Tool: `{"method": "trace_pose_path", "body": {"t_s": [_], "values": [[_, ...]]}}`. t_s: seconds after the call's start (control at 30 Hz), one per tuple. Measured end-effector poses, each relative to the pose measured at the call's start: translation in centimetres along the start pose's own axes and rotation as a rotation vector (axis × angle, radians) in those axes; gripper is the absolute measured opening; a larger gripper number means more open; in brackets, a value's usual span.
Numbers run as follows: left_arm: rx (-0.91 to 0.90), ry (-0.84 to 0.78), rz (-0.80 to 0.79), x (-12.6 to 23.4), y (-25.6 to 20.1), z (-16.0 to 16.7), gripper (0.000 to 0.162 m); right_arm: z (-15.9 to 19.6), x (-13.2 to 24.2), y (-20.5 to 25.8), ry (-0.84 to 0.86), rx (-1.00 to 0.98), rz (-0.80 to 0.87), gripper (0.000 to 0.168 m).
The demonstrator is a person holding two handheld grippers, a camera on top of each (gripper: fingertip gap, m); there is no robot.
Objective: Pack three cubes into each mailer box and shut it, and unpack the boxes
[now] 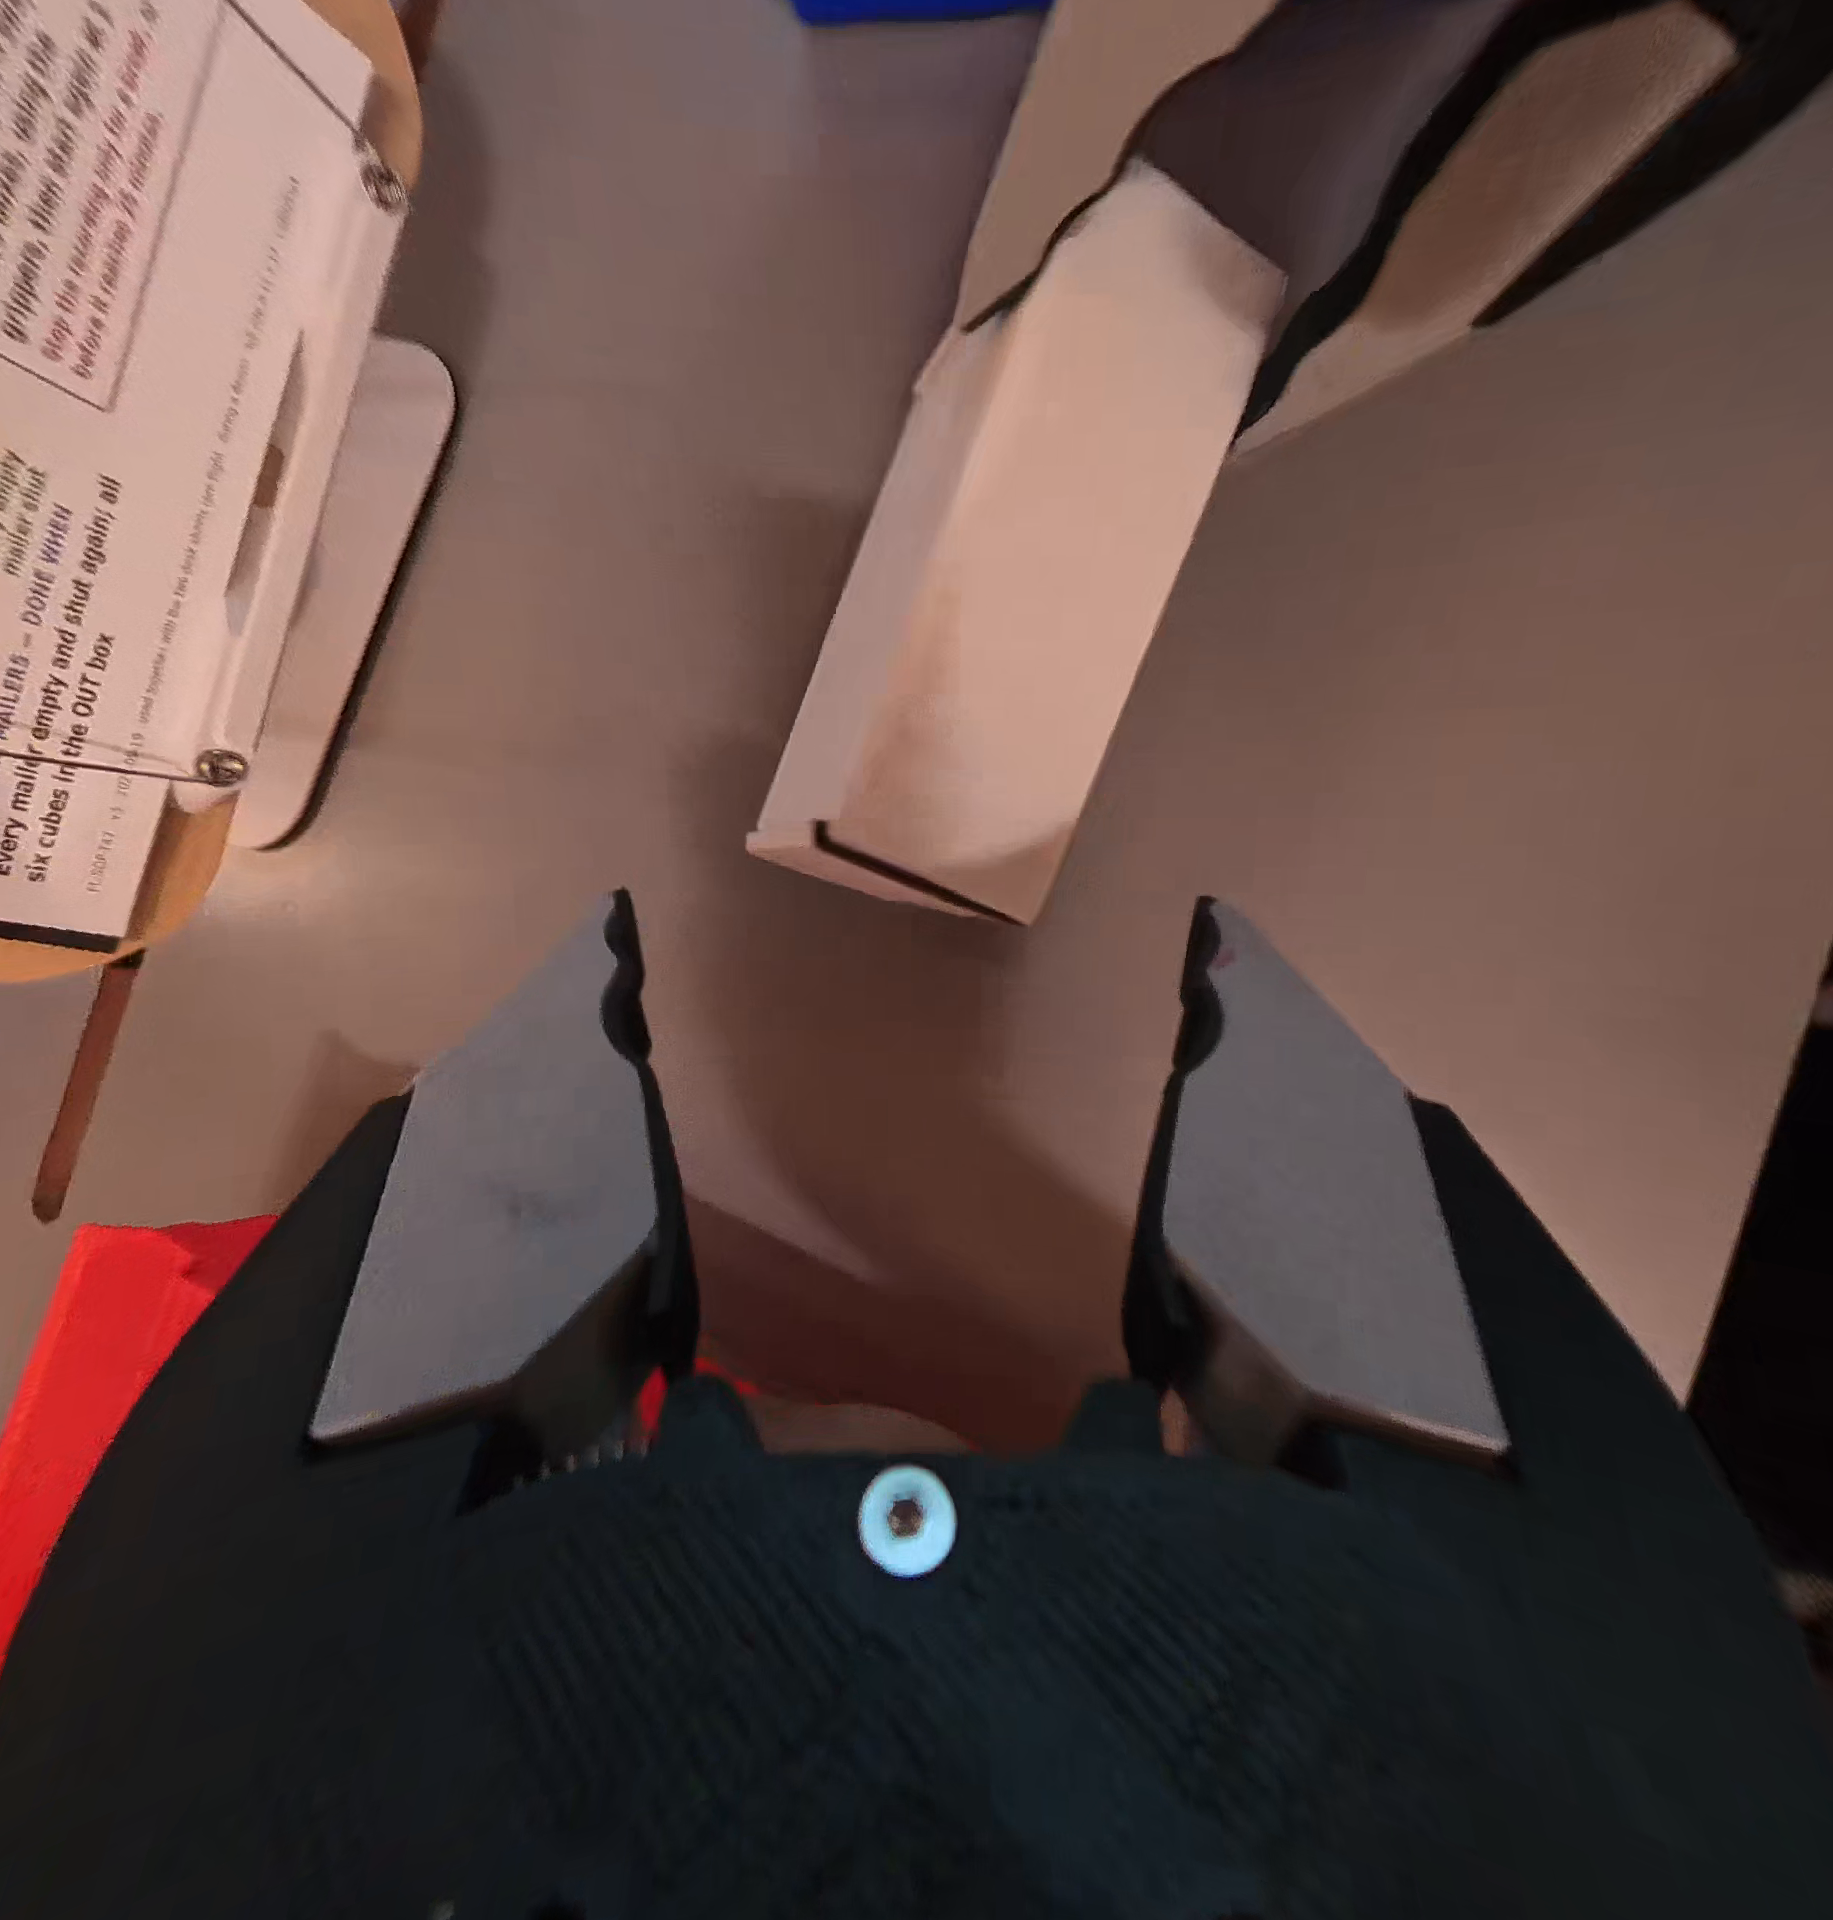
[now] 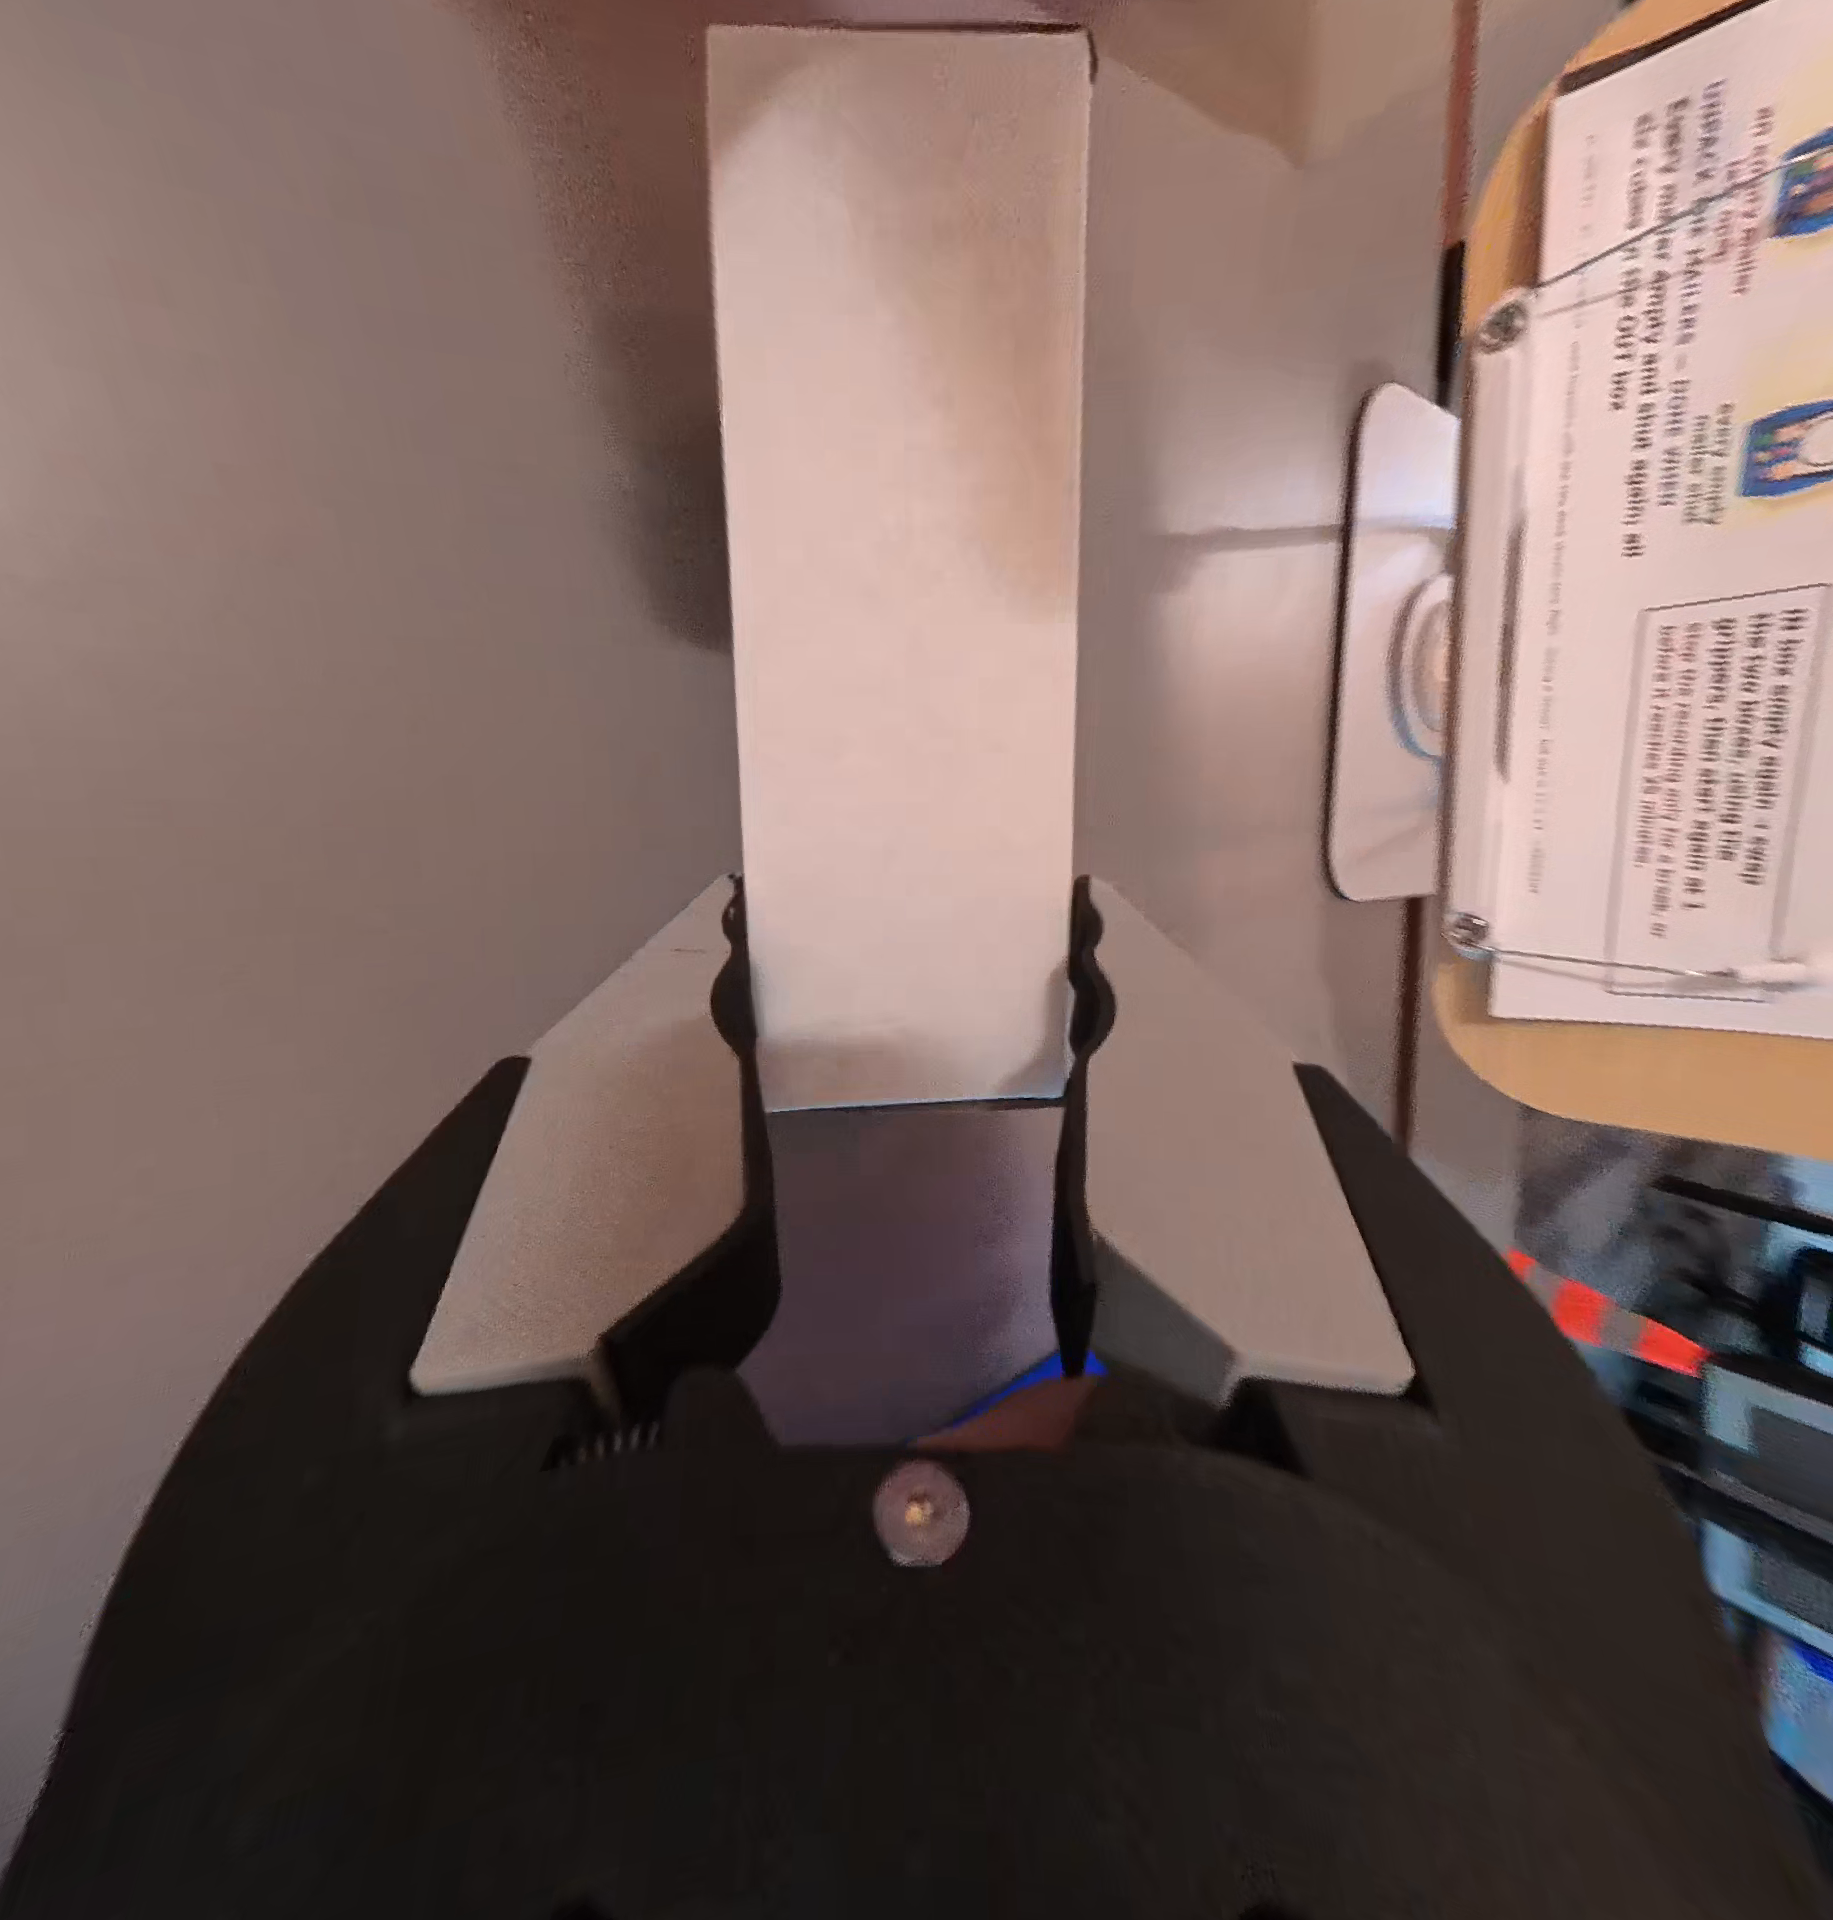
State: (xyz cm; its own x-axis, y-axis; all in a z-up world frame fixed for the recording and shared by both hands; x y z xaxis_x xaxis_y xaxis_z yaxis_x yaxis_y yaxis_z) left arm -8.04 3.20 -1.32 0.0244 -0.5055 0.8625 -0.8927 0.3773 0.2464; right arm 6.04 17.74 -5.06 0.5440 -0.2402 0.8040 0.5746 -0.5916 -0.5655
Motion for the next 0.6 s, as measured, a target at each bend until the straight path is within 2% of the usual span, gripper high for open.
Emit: {"method": "trace_pose_path", "body": {"t_s": [0.13,0.37,0.47,0.6], "values": [[0.044,-0.154,-0.110,-1.0,-3.5,1.4,0.094,0.5,0.9,-0.1,-0.065,-0.034,-0.129,0.059],[0.124,-0.307,-0.030,-5.2,-5.6,1.4,0.097,1.5,2.2,0.5,-0.167,-0.090,-0.412,0.059],[0.088,-0.352,0.026,-7.0,-5.6,1.0,0.086,1.9,2.0,0.3,-0.191,-0.130,-0.444,0.059],[0.113,-0.462,0.112,-8.2,-5.4,1.2,0.084,2.6,2.2,0.3,-0.216,-0.170,-0.395,0.057]]}}
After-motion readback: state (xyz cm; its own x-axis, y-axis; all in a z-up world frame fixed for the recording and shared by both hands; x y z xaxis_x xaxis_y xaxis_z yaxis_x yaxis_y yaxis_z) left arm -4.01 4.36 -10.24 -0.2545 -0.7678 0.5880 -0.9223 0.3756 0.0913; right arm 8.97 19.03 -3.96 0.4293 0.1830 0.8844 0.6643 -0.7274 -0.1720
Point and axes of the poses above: each gripper's, where its closed fingertips meet, x back along the fingers, z out of its underside, y = z × x across the jaws, the point moved 10 cm from there along x, back along the fingers, and after that the axes turned 11 degrees about y, right-handed, at the moved point
